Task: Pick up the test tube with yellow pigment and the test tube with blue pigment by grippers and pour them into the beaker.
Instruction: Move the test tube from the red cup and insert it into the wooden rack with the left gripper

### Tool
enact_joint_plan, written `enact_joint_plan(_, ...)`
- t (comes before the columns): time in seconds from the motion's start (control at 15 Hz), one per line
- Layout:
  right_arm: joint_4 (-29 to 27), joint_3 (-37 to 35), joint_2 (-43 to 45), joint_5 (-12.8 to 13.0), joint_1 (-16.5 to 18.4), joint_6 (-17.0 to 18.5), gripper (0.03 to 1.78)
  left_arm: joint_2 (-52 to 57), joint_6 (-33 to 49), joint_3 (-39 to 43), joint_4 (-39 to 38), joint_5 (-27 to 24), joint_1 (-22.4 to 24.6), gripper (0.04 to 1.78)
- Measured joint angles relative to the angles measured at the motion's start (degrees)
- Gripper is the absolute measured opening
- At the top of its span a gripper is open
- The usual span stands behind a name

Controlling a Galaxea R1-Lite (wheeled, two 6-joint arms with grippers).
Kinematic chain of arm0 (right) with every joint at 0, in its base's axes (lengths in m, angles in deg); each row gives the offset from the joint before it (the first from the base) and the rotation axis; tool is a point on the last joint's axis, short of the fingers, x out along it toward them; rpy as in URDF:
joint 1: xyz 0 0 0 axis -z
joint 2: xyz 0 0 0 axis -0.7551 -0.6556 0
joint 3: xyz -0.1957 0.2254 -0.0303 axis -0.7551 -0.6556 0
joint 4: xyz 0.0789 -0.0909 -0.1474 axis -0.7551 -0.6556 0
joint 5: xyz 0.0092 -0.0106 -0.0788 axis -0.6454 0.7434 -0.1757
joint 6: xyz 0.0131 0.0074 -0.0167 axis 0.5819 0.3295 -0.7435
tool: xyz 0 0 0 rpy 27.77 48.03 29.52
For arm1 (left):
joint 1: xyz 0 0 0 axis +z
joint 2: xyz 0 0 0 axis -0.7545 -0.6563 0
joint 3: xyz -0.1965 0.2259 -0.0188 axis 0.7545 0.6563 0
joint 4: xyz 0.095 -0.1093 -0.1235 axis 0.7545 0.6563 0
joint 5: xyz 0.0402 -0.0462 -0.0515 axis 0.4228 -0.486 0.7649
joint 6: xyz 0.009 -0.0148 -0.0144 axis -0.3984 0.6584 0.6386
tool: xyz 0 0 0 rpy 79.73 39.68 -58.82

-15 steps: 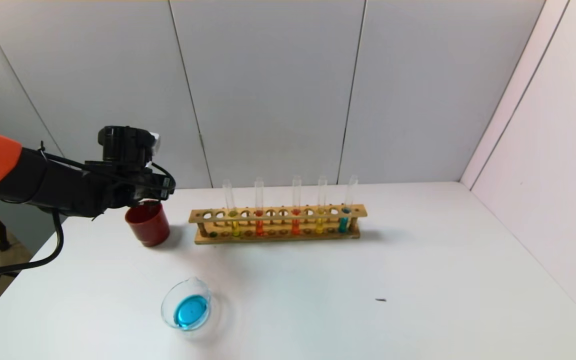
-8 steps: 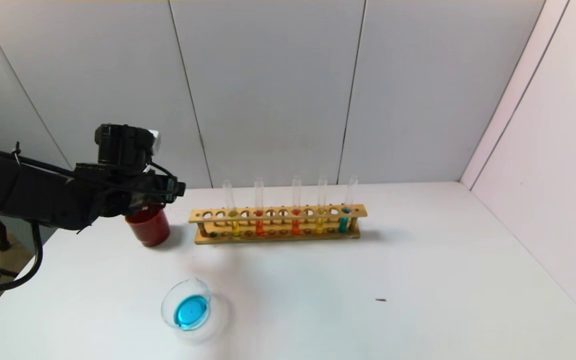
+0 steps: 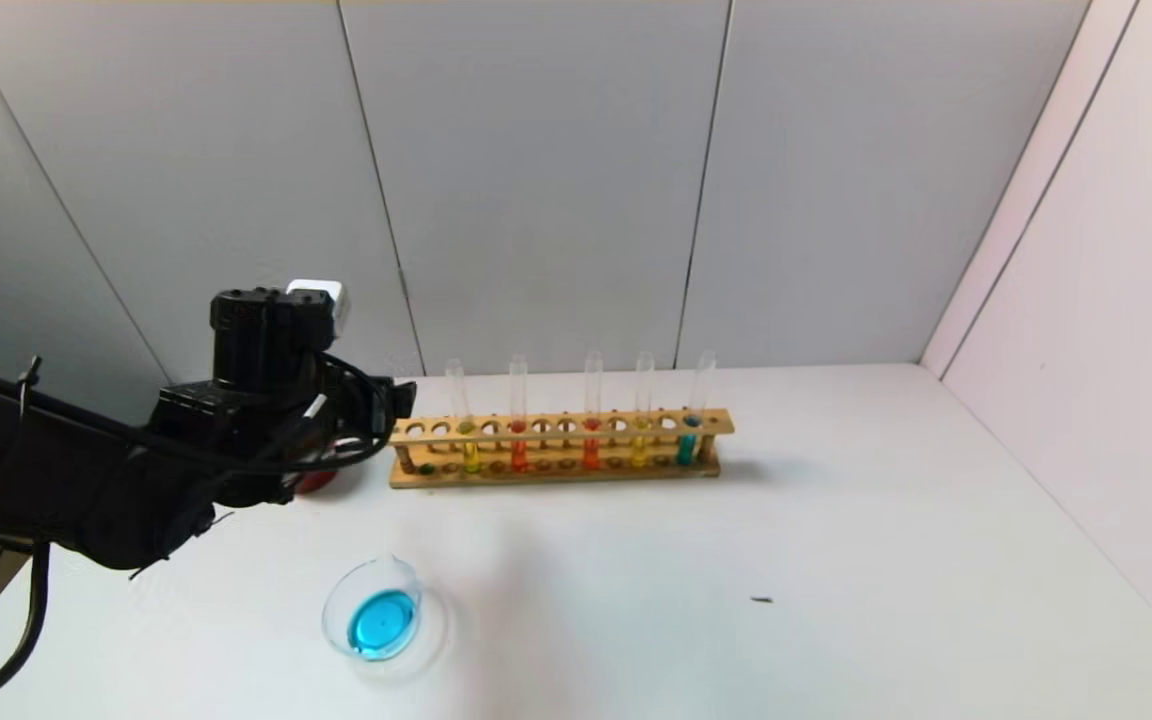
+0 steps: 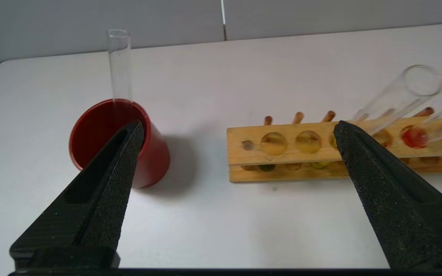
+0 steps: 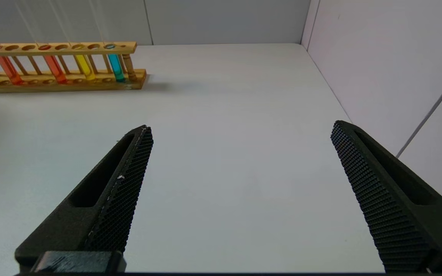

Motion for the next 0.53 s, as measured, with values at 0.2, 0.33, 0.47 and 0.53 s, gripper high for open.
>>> enact_joint_plan(0.2, 0.02, 0.0, 0.0, -0.02, 0.02, 0.0, 1.7, -1.12, 0.13, 1.85, -4.13, 1.45, -3.43, 1.74)
enact_joint_plan(0.33, 0.02, 0.0, 0.0, -0.02, 0.02, 0.0, 1.7, -3.0, 0.17, 1.82, -5.96, 2.4, -5.46, 1.74)
enact_joint_plan(0.47, 0.02, 0.0, 0.0, 0.0, 0.02, 0.0, 1.7, -5.23, 0.0, 1.35, -9.68, 3.99, -7.17, 1.74)
enact_joint_plan(0.53, 0.02, 0.0, 0.0, 0.0, 0.02, 0.0, 1.7, -6.25, -0.02, 1.16, -11.28, 4.71, -7.86, 1.74)
